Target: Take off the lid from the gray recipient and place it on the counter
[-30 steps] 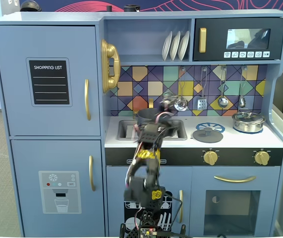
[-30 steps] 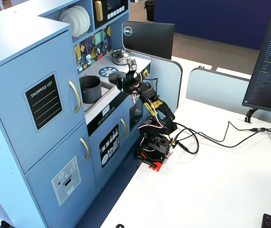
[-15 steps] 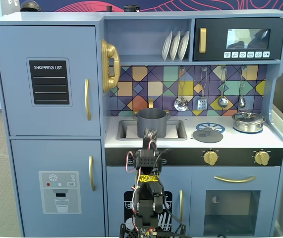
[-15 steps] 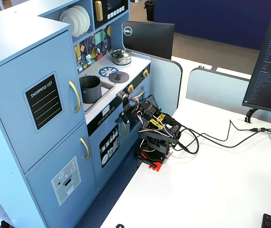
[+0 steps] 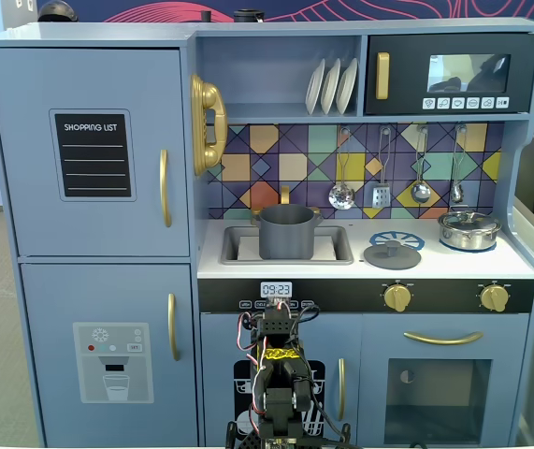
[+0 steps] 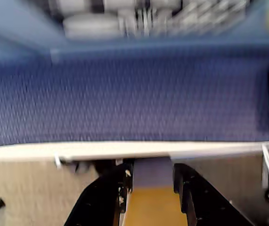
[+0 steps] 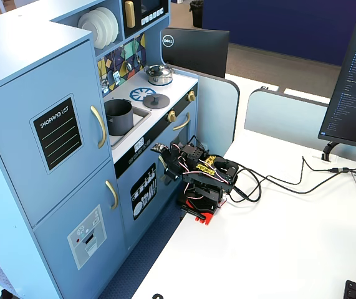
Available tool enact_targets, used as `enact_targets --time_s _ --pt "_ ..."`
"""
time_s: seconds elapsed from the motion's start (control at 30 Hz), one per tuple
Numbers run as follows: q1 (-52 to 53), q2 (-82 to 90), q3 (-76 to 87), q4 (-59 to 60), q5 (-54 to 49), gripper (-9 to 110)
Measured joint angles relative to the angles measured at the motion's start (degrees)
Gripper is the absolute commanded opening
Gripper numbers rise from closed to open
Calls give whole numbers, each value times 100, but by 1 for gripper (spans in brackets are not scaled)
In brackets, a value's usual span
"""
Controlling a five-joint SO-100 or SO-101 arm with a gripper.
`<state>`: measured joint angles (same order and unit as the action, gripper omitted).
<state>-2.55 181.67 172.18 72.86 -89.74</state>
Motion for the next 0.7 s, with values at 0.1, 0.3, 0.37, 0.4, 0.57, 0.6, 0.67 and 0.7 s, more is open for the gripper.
enact_targets --time_s 0.1,0.3,0.37,0.4,0.57,0.6,0.67,0.7 --pt "9 18 -18 413 26 0" --pt "9 79 -18 475 44 0" --pt "18 79 -18 475 44 1" --pt "62 79 -18 475 44 2" --pt "220 79 -18 475 44 3" --pt "237 79 -18 475 44 3" --pt "237 79 -18 475 44 3" --pt "237 79 -18 475 44 3"
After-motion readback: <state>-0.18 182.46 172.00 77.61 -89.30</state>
